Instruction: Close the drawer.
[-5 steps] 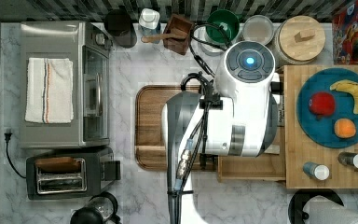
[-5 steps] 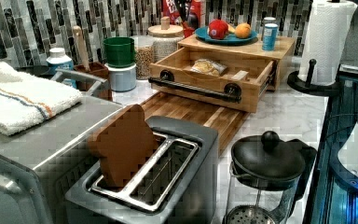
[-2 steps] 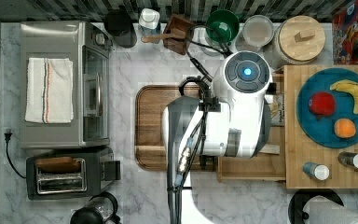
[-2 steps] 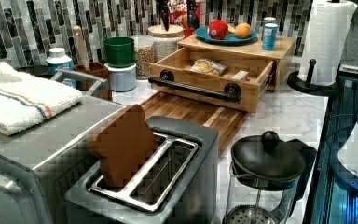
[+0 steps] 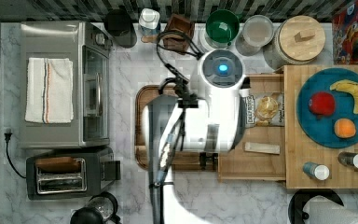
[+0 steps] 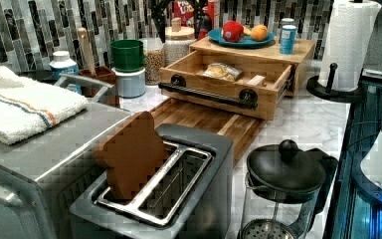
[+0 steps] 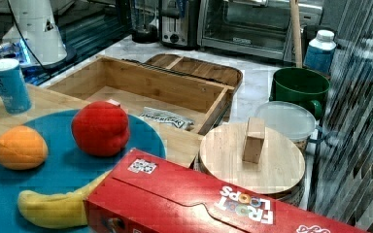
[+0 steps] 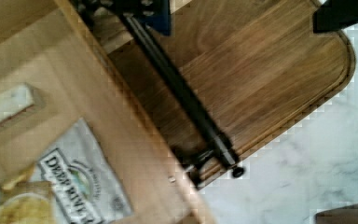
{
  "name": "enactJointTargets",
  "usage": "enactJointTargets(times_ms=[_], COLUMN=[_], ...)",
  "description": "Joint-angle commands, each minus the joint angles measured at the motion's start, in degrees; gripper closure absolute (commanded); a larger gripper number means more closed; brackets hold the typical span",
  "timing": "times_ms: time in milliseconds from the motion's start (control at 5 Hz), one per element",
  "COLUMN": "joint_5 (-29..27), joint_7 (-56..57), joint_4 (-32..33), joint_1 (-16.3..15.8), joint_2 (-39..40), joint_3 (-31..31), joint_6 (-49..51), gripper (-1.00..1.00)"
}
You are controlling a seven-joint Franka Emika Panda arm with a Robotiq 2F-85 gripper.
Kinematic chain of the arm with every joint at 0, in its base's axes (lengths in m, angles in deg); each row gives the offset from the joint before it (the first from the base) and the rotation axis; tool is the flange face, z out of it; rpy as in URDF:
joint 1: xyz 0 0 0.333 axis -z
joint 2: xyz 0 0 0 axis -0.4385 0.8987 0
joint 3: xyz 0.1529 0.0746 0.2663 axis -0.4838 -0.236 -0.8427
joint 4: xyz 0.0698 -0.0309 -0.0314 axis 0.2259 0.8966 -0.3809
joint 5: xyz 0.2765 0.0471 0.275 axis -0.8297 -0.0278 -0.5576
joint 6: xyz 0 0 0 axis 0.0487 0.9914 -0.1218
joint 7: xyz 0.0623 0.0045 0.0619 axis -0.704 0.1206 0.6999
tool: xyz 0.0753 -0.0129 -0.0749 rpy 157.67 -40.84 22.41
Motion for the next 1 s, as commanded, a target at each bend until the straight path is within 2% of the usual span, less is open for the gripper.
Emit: enactJointTargets(times_ms=[200, 400, 600, 800, 1000], joint_5=[-2.7, -0.2, 5.4, 6.5, 8.7], joint_7=[7.1, 13.3, 15.4, 17.9, 18.4], joint_4=[5.6, 8.9, 11.2, 13.1, 14.4], joint_1=[-4.9, -2.7, -3.2, -2.7, -4.0], joint_2=[1.4, 2.5, 5.0, 6.2, 6.8], joint_3=[-7.7, -8.5, -7.3, -6.7, -4.3], joint_6=[-6.1, -10.6, -14.6, -17.2, -18.7], gripper=[1.00, 1.00, 1.00, 1.00, 1.00])
